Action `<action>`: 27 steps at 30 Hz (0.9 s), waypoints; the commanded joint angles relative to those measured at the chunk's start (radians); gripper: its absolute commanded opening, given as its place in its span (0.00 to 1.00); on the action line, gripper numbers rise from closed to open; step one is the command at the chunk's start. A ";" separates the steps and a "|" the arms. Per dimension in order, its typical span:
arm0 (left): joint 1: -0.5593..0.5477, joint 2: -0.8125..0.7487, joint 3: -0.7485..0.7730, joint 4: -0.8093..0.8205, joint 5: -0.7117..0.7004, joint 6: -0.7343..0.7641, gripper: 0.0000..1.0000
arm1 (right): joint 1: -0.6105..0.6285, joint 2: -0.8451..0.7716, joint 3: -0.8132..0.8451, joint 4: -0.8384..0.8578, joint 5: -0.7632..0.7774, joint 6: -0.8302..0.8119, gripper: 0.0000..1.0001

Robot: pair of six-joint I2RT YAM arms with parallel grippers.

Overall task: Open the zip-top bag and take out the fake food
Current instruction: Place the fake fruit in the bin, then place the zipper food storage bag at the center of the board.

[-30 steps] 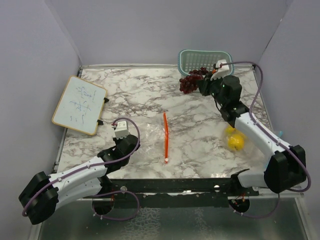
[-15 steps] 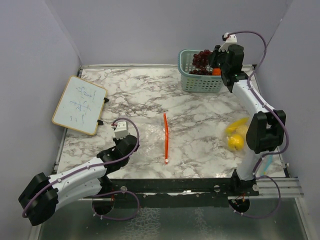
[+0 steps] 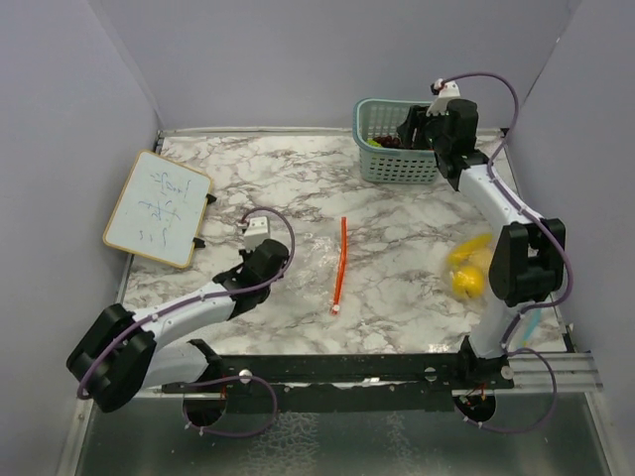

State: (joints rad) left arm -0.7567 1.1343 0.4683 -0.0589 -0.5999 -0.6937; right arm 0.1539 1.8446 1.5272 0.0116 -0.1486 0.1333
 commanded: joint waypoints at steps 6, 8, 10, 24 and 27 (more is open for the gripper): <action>0.241 0.256 0.205 0.161 0.081 0.145 0.00 | 0.003 -0.392 -0.339 0.189 -0.088 0.035 0.59; 0.299 0.325 0.262 0.174 0.101 0.170 0.00 | 0.004 -0.470 -0.436 0.220 -0.126 0.061 0.59; 0.348 0.383 0.327 0.187 0.117 0.194 0.00 | 0.004 -0.546 -0.539 0.236 -0.129 0.083 0.59; 0.524 0.817 0.849 0.115 0.188 0.296 0.00 | -0.001 -0.884 -0.860 -0.195 0.473 0.374 0.82; 0.547 0.829 0.854 0.121 0.248 0.261 0.14 | -0.014 -0.914 -0.904 -0.241 0.543 0.416 0.86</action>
State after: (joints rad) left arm -0.2462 1.9423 1.2984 0.0837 -0.4522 -0.4065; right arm 0.1562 0.9745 0.6704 -0.0967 0.1890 0.4480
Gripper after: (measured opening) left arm 0.062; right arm 0.830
